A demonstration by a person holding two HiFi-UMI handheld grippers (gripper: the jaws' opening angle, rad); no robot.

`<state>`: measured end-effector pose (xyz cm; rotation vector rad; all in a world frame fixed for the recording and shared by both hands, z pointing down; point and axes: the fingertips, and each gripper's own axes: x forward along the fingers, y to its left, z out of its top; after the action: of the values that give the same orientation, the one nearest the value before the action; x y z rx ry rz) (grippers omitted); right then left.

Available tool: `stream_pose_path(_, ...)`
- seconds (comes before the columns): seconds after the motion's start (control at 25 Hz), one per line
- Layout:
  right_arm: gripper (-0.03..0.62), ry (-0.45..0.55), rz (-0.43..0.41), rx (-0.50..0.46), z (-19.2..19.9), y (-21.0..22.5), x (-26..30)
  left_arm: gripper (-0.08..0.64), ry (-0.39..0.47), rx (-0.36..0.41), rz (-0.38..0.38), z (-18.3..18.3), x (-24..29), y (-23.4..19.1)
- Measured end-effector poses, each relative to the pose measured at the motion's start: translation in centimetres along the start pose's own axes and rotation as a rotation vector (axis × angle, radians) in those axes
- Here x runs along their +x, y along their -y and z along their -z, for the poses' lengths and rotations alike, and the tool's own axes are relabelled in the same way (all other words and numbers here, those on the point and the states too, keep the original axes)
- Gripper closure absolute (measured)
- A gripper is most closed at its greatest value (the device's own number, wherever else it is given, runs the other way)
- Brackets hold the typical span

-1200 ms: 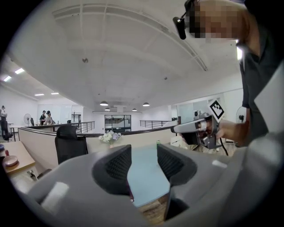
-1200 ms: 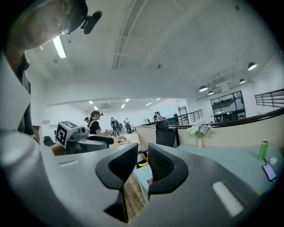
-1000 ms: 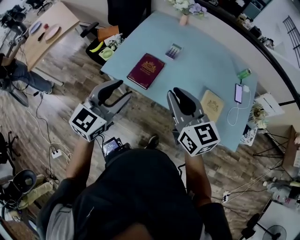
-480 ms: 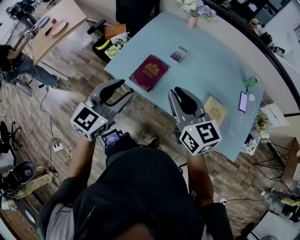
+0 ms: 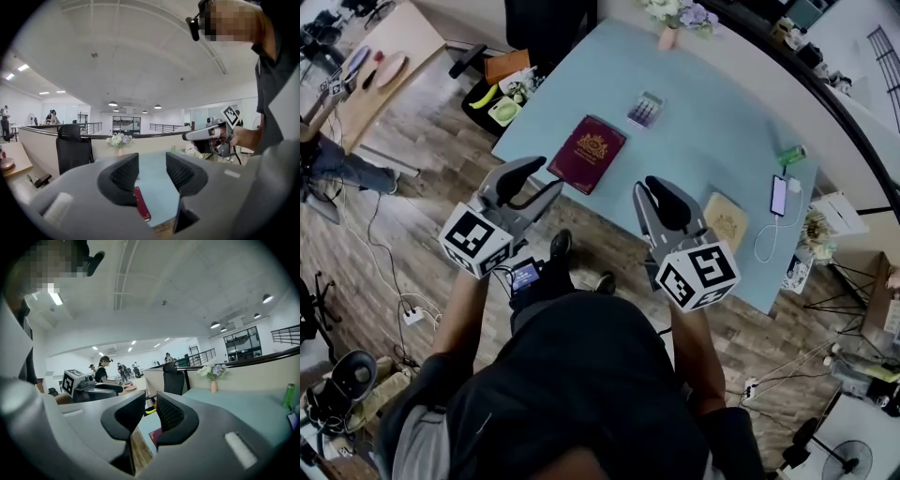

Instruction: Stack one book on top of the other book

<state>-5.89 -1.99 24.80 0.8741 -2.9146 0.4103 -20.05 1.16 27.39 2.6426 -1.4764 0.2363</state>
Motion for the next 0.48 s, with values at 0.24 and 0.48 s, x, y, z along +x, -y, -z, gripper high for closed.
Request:
stream_pose_path(0.24, 0.538, 0.002, 0.108, 0.010, -0.9, 1.7, 2.5, 0.337, 0.016, 0.021, 0.105, -1.1, 3.4, -3.8)
stream_pose_path(0.48, 0.538, -0.006, 0.187, 0.028, -1.1, 2.7, 5.3, 0.337, 0.016, 0.023, 0.182, -1.2, 5.8, -7.3)
